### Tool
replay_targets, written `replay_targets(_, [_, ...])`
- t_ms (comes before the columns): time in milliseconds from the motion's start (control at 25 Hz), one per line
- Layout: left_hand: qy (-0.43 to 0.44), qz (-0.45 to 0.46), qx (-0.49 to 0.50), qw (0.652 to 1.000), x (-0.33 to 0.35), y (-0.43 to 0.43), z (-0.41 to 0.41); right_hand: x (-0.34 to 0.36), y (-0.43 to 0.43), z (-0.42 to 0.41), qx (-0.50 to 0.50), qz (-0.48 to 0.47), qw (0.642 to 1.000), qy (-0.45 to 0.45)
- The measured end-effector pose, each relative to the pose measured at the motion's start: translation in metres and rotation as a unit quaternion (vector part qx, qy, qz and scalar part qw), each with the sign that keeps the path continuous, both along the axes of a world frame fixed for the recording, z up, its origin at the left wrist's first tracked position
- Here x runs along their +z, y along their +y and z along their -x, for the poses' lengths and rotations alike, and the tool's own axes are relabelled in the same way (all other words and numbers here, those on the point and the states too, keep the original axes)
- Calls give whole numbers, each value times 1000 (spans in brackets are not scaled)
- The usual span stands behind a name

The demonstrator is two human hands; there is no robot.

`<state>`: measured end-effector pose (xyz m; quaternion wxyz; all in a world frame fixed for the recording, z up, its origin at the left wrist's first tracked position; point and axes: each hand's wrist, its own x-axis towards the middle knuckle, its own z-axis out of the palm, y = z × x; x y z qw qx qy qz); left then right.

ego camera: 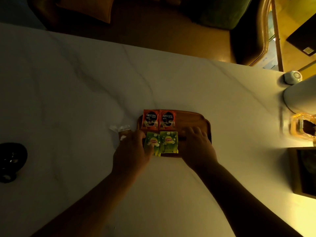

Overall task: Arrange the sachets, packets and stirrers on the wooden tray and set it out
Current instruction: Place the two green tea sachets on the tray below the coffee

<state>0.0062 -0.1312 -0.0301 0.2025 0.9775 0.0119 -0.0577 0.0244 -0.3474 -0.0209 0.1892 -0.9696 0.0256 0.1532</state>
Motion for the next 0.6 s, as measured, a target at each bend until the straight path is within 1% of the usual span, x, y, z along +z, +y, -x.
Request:
replay_targets(40, [-32,-20,-62,997,-1,-3,6,-1,1,8,32,14,999,-27])
replay_targets(80, [-43,-40,-128,990,-2,-5,12,-1,5,16,72,14,997,-38])
replay_targets(120, [-39,-53,-180,981,-4,-8,17,-3,8,24,114,11,993,-34])
replay_targets(160, [-25,-63,-209,976,-5,-9,21,-5,11,32,148,13,989,-20])
replay_targets(240, [3,-83,-215,973,-8,-9,24,-11,13,41,178,29,984,5])
replay_targets(440, [33,-105,-181,977,-10,-4,20,-13,8,49,124,38,992,0])
replay_targets(600, [41,-108,-184,976,-11,-2,20,-13,13,51,145,54,988,-10])
